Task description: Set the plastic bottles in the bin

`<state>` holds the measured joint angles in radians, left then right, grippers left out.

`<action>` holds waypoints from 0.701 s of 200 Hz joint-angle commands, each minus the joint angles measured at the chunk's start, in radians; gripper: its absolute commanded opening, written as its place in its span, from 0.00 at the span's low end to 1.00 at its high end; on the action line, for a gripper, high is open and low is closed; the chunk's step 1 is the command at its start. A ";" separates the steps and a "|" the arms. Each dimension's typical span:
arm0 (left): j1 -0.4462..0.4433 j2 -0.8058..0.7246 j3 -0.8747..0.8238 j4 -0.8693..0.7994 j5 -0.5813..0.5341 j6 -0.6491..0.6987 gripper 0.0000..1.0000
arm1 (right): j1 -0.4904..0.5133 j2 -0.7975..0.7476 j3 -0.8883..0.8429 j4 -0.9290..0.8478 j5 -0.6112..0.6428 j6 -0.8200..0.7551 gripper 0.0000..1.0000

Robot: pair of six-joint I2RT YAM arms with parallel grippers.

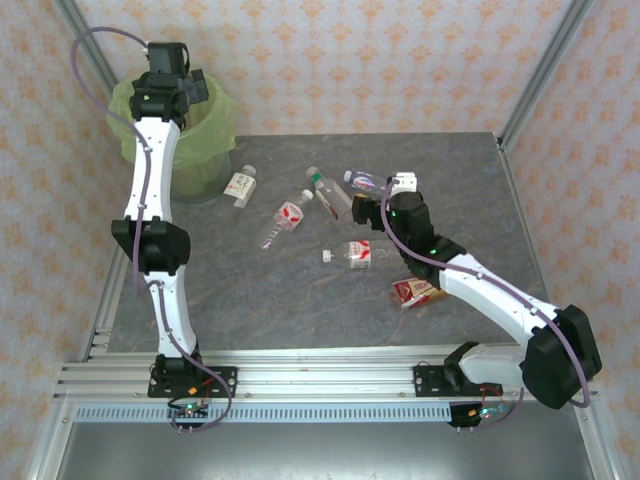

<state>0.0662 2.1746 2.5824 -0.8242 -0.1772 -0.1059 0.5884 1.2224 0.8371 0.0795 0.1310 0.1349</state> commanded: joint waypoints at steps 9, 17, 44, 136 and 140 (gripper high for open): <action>0.004 -0.066 0.030 -0.041 0.141 -0.059 1.00 | -0.007 0.000 -0.043 0.087 0.055 0.060 0.99; 0.004 -0.075 0.025 -0.041 0.178 -0.068 1.00 | -0.009 -0.003 -0.050 0.091 0.058 0.061 0.99; -0.003 -0.122 -0.021 -0.004 0.313 -0.112 1.00 | -0.031 0.005 -0.043 0.044 0.120 0.120 0.99; -0.172 -0.408 -0.562 0.323 0.458 -0.204 1.00 | -0.175 -0.120 -0.092 -0.206 0.068 0.345 0.99; -0.179 -0.420 -0.586 0.333 0.461 -0.209 1.00 | -0.182 -0.130 -0.098 -0.216 0.064 0.361 0.99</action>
<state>-0.0738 1.8320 2.1006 -0.6216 0.2367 -0.2768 0.4427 1.1557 0.7597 -0.0299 0.1932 0.3923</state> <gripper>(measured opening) 0.998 0.992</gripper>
